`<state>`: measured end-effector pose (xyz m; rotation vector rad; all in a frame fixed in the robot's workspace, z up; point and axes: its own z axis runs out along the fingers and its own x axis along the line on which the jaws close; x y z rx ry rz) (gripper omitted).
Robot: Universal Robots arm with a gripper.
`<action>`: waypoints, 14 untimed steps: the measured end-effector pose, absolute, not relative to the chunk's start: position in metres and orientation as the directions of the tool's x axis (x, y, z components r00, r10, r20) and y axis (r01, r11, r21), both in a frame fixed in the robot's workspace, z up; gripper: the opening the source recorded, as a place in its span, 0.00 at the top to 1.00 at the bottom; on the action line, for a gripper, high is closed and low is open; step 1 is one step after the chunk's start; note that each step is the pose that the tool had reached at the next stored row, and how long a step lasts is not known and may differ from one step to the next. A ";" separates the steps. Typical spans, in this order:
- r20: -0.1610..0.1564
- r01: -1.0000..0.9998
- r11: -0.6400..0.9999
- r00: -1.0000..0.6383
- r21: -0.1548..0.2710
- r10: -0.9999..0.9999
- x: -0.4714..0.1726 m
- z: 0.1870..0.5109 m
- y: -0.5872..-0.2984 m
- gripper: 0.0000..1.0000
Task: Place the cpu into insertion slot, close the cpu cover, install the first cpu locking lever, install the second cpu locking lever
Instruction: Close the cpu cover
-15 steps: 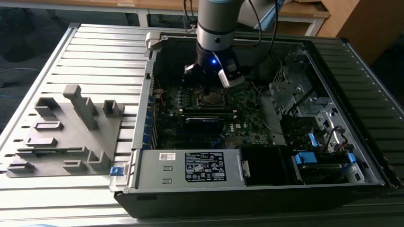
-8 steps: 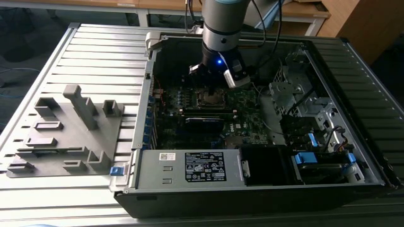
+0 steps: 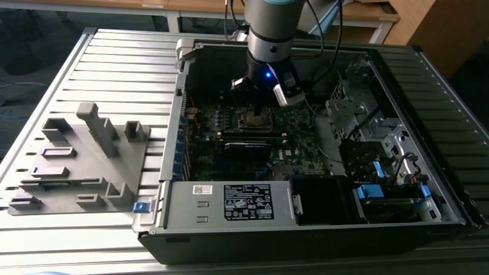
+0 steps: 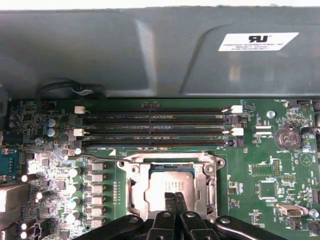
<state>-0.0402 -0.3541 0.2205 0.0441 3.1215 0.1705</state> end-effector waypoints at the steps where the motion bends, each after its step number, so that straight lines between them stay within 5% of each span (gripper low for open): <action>1: -0.014 0.028 0.994 -0.999 0.109 0.030 -0.040 0.221 -0.354 0.89; 14: -0.014 0.072 0.991 -0.997 0.108 0.074 -0.040 0.221 -0.354 0.89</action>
